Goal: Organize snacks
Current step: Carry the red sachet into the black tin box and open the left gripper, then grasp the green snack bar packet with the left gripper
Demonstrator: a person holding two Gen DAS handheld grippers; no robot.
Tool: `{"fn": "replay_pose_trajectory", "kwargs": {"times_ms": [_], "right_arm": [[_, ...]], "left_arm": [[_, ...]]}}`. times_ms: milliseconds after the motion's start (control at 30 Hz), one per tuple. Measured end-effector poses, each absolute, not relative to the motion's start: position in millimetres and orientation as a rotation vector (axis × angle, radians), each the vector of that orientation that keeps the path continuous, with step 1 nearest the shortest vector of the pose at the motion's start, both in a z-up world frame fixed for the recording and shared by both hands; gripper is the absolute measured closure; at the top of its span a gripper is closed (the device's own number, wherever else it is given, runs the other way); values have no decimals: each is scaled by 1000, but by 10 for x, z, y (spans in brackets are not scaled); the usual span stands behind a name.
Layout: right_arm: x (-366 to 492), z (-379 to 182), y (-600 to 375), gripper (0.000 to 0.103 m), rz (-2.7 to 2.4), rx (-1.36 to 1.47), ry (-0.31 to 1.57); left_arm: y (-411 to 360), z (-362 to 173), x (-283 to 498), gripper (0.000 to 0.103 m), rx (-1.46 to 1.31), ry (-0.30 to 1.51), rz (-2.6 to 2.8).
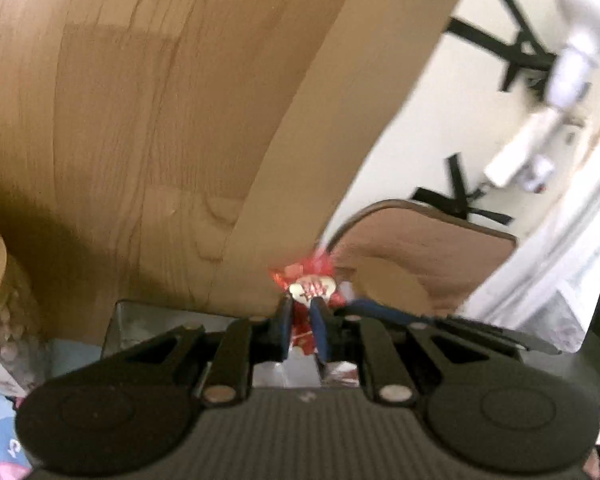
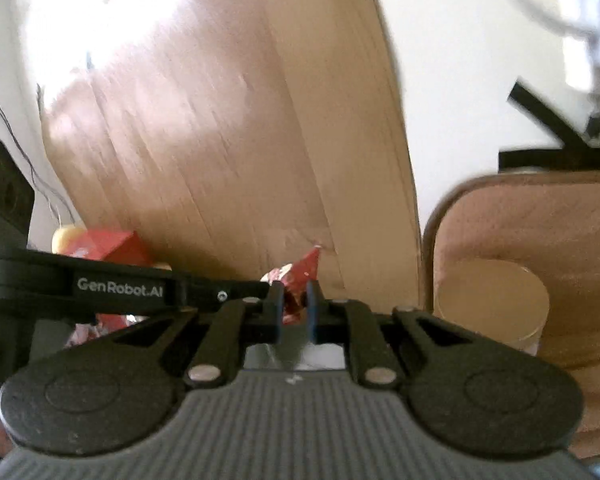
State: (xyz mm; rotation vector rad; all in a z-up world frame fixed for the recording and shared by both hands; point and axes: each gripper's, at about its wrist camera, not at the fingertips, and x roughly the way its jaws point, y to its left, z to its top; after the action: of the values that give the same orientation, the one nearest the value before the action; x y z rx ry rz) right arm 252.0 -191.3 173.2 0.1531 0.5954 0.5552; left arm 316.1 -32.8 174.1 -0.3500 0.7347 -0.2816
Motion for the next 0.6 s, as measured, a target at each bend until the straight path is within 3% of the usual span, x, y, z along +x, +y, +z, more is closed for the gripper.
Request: {"fn": "replay_pose_trajectory", "kwargs": {"times_ms": [67,100,133,300,367,433,600], "right_arm": [[2552,1545,-1891,75,521,125,643],[2503,1445,-1869,60,506,94,649],[2442,1335,-1860,56,493,71,647],[1946,1016,-2060,56,518,70,620],[1627,902,-2225,51,579,93,608],[1356,738,-2368,39,620,106,614],[959,323,-2423,38,617,238,702]], "left_arm": [[-323,1524,3163,87,-332,756,-243],[-299,1409,3172,87,-334,782,-223],[-264,1298,3183,87,-345,813,-199],[-26,1121,2946,87,-384,849,-200],[44,1124,2701,86,-381,847,-265],[-30,1069,2439,79,-344,867,-330],[-257,709,2087,78,-252,1008,-446]]}}
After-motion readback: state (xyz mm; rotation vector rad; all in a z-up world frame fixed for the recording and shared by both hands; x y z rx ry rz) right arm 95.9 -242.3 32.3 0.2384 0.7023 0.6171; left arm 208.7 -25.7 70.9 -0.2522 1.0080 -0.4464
